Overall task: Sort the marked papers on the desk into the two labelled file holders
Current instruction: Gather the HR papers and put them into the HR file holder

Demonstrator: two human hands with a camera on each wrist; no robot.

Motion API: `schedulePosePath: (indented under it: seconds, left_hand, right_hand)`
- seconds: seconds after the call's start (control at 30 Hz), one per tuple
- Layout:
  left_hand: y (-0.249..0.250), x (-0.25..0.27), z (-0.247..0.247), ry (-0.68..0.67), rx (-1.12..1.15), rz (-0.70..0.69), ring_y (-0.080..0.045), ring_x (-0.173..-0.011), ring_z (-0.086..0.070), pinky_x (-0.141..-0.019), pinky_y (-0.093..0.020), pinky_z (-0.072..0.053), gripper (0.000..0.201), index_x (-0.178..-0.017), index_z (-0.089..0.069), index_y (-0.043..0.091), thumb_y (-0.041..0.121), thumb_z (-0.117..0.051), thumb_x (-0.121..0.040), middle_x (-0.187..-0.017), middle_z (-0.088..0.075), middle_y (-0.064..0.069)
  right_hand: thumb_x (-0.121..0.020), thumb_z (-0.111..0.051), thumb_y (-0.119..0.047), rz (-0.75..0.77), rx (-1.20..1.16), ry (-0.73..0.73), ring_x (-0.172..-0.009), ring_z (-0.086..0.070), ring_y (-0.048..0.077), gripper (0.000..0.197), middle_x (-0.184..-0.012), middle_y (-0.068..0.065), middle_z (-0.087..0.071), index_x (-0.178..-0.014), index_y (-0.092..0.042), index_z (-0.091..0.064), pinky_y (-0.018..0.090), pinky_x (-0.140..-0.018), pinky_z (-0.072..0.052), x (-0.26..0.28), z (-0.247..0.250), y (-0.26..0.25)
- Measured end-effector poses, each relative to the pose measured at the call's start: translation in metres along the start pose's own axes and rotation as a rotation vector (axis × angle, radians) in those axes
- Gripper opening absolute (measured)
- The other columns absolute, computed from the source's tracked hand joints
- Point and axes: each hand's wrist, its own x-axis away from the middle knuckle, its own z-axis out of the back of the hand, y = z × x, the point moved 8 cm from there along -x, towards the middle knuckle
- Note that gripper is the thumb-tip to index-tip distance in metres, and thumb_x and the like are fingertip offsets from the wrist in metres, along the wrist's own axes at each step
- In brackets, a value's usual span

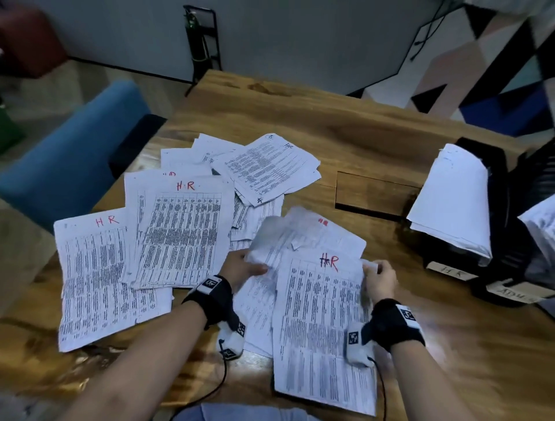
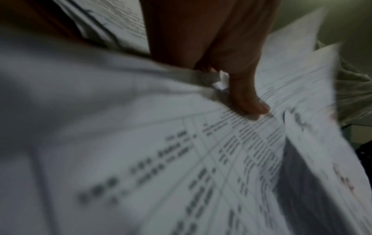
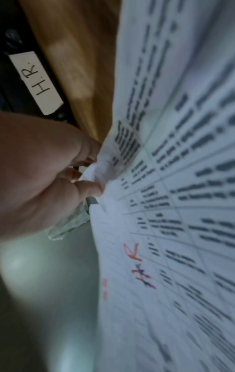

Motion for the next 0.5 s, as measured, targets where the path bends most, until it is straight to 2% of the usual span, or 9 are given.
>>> schedulePosePath:
  seconds: [0.07,0.13,0.17,0.2,0.23,0.3,0.37,0.43,0.5]
  left_hand:
    - [0.003,0.007,-0.007,-0.002,0.021,-0.013,-0.009,-0.059,-0.059,-0.065,-0.021,-0.048,0.016,-0.095,-0.065,-0.005,0.001,-0.066,-0.080,-0.066,-0.068,0.003]
    - [0.003,0.012,-0.017,-0.031,0.013,-0.040,-0.017,-0.090,-0.061,-0.080,-0.024,-0.046,0.054,-0.122,-0.056,0.003,0.039,-0.063,-0.083,-0.107,-0.066,-0.004]
    - [0.004,0.014,-0.024,-0.079,0.009,-0.043,-0.018,-0.105,-0.056,-0.090,-0.028,-0.043,0.076,-0.132,-0.048,0.008,0.058,-0.060,-0.076,-0.119,-0.059,-0.001]
    - [0.006,0.016,-0.029,-0.129,0.008,-0.045,-0.017,-0.107,-0.053,-0.091,-0.030,-0.043,0.086,-0.136,-0.042,0.012,0.066,-0.058,-0.072,-0.119,-0.055,0.004]
    - [0.007,0.019,-0.034,-0.161,-0.023,-0.042,-0.014,-0.102,-0.053,-0.086,-0.028,-0.043,0.080,-0.137,-0.040,0.013,0.062,-0.057,-0.077,-0.115,-0.054,0.005]
    - [0.015,0.022,-0.039,-0.180,-0.140,-0.088,-0.014,-0.096,-0.051,-0.081,-0.028,-0.042,0.047,-0.128,-0.046,0.015,0.039,-0.056,-0.088,-0.108,-0.052,0.003]
    - [0.038,0.028,-0.036,-0.147,-0.198,-0.224,-0.015,-0.075,-0.050,-0.067,-0.028,-0.039,0.017,-0.096,-0.056,0.015,0.029,-0.057,-0.086,-0.084,-0.054,-0.001]
    - [0.067,0.037,-0.028,-0.096,-0.127,-0.306,-0.013,-0.059,-0.041,-0.057,-0.025,-0.033,0.016,-0.075,-0.052,0.019,0.025,-0.055,-0.090,-0.066,-0.045,0.002]
    - [0.100,0.045,-0.018,-0.032,-0.061,-0.347,-0.014,-0.061,-0.045,-0.059,-0.026,-0.037,0.019,-0.075,-0.053,0.019,0.023,-0.051,-0.093,-0.066,-0.046,0.002]
  right_hand:
    - [-0.089,-0.047,-0.011,-0.023,-0.088,0.032,-0.080,-0.047,0.026,0.004,-0.084,0.014,-0.051,-0.087,-0.008,-0.046,0.035,-0.068,-0.038,0.010,-0.007,-0.005]
    - [-0.090,-0.043,-0.009,-0.037,-0.144,0.013,-0.079,-0.043,0.024,0.004,-0.081,0.013,-0.048,-0.089,-0.006,-0.042,0.032,-0.068,-0.030,0.016,-0.018,-0.009]
    - [-0.091,-0.042,-0.010,-0.045,-0.166,-0.007,-0.076,-0.043,0.024,0.004,-0.079,0.012,-0.047,-0.090,-0.005,-0.041,0.031,-0.068,-0.029,0.020,-0.023,-0.011]
    - [-0.091,-0.042,-0.011,-0.051,-0.195,-0.028,-0.072,-0.043,0.024,0.008,-0.081,0.013,-0.047,-0.093,-0.004,-0.040,0.031,-0.068,-0.030,0.022,-0.029,-0.011]
    - [-0.091,-0.044,-0.013,-0.064,-0.239,-0.059,-0.070,-0.044,0.024,0.013,-0.086,0.014,-0.048,-0.098,-0.003,-0.041,0.032,-0.068,-0.032,0.025,-0.033,-0.012]
    - [-0.089,-0.054,-0.014,-0.052,-0.319,-0.128,-0.085,-0.051,0.023,0.035,-0.105,0.012,-0.050,-0.118,-0.002,-0.040,0.033,-0.077,-0.040,0.031,-0.036,-0.017]
    - [-0.081,-0.067,-0.012,-0.020,-0.397,-0.246,-0.098,-0.058,0.019,0.053,-0.116,0.005,-0.054,-0.126,-0.004,-0.041,0.033,-0.087,-0.047,0.037,-0.035,-0.033]
    - [-0.079,-0.068,-0.005,0.064,-0.473,-0.353,-0.078,-0.068,0.004,0.036,-0.094,0.000,-0.071,-0.113,-0.004,-0.054,0.025,-0.071,-0.055,0.044,-0.026,-0.059]
    - [-0.083,-0.062,0.000,0.189,-0.489,-0.383,-0.060,-0.065,-0.004,0.011,-0.070,-0.008,-0.071,-0.090,-0.008,-0.062,0.021,-0.061,-0.050,0.056,-0.006,-0.096]
